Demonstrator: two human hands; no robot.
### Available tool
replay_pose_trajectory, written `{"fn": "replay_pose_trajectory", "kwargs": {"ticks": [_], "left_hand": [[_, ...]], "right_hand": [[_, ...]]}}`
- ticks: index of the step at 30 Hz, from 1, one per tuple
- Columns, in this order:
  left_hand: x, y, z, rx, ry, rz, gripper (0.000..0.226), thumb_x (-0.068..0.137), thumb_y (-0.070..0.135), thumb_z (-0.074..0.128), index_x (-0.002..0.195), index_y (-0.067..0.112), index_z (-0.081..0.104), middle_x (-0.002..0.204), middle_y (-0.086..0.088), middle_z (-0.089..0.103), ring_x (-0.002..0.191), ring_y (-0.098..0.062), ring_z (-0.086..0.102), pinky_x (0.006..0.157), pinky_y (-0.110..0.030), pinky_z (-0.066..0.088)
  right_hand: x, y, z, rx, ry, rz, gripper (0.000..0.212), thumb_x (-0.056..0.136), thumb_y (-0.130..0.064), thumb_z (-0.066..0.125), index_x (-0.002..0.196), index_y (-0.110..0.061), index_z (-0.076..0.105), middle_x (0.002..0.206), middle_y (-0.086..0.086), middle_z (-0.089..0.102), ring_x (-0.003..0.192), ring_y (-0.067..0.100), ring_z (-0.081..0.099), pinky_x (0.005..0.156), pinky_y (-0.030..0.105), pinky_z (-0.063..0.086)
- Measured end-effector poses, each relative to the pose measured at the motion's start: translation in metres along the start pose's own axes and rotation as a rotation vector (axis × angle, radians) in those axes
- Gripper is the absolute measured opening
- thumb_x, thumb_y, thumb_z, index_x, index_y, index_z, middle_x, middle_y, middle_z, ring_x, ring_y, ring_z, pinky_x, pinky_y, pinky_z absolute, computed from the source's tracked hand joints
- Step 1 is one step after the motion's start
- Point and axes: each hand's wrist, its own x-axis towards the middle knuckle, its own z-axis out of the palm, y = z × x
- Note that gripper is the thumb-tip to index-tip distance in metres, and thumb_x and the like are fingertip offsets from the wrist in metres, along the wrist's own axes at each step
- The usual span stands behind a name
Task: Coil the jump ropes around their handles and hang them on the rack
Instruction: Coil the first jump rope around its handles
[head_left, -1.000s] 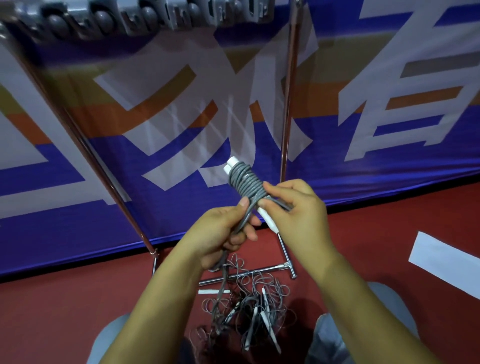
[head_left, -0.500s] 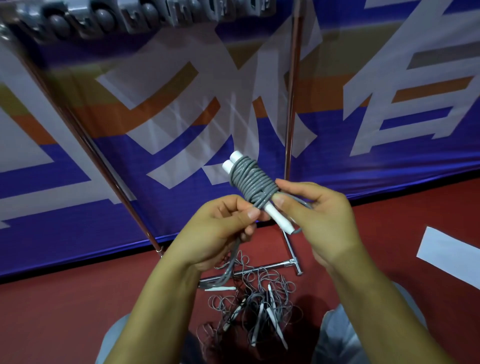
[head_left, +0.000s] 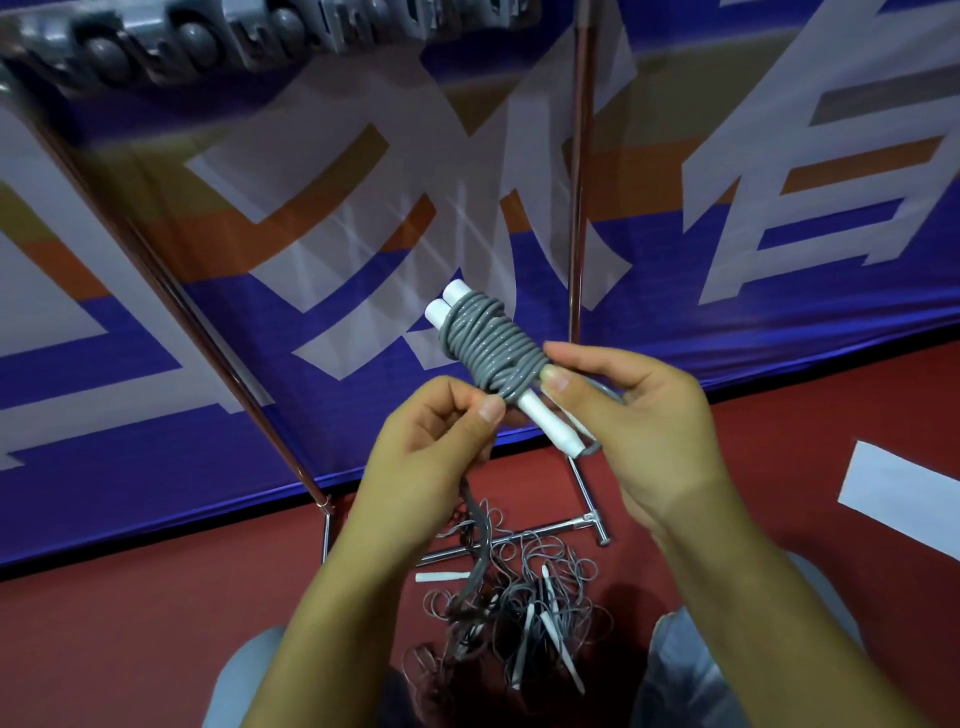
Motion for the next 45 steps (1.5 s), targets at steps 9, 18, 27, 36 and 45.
{"fn": "replay_pose_trajectory", "kwargs": {"ticks": [9, 18, 27, 36, 45], "left_hand": [[0.001, 0.012, 0.01, 0.088, 0.135, 0.127, 0.019, 0.069, 0.028, 0.07, 0.07, 0.012, 0.06, 0.066, 0.006, 0.067, 0.058, 0.0, 0.055, 0.058, -0.013, 0.043], [0.019, -0.003, 0.014, -0.42, -0.023, 0.03, 0.085, 0.049, 0.046, 0.09, 0.111, 0.003, 0.049, 0.074, -0.001, 0.064, 0.061, -0.012, 0.049, 0.055, -0.021, 0.041], [0.02, 0.012, 0.007, -0.248, 0.117, 0.086, 0.045, 0.061, 0.025, 0.076, 0.095, 0.007, 0.053, 0.063, 0.006, 0.065, 0.05, -0.001, 0.054, 0.049, -0.014, 0.043], [0.02, 0.015, 0.027, -0.236, 0.115, -0.044, 0.048, 0.069, 0.022, 0.069, 0.106, -0.002, 0.051, 0.053, 0.009, 0.053, 0.043, -0.002, 0.042, 0.044, -0.016, 0.036], [0.021, 0.018, 0.005, -0.425, -0.166, -0.236, 0.036, 0.074, -0.002, 0.056, 0.106, 0.012, 0.047, 0.069, -0.001, 0.056, 0.057, -0.01, 0.053, 0.051, -0.02, 0.043]], "right_hand": [[0.004, -0.005, 0.001, 0.36, -0.059, 0.327, 0.024, 0.063, -0.011, 0.065, 0.086, -0.007, 0.068, 0.076, 0.007, 0.074, 0.068, 0.015, 0.071, 0.055, 0.022, 0.056], [0.003, -0.007, 0.005, 0.746, -0.131, 0.685, 0.017, 0.053, -0.004, 0.072, 0.069, 0.0, 0.075, 0.073, 0.019, 0.07, 0.054, 0.024, 0.069, 0.041, 0.02, 0.051], [0.004, 0.013, 0.004, 0.264, -0.104, 0.504, 0.019, 0.09, -0.021, 0.057, 0.092, -0.005, 0.068, 0.082, 0.009, 0.071, 0.068, 0.013, 0.068, 0.055, 0.024, 0.056], [-0.011, 0.013, 0.004, -0.384, 0.0, -0.096, 0.014, 0.084, -0.025, 0.069, 0.087, -0.026, 0.056, 0.077, -0.004, 0.071, 0.069, 0.012, 0.066, 0.065, 0.034, 0.054], [-0.015, 0.015, -0.001, -0.31, 0.026, -0.147, 0.013, 0.081, -0.032, 0.065, 0.083, -0.041, 0.057, 0.077, 0.006, 0.07, 0.066, 0.023, 0.065, 0.062, 0.04, 0.052]]}}
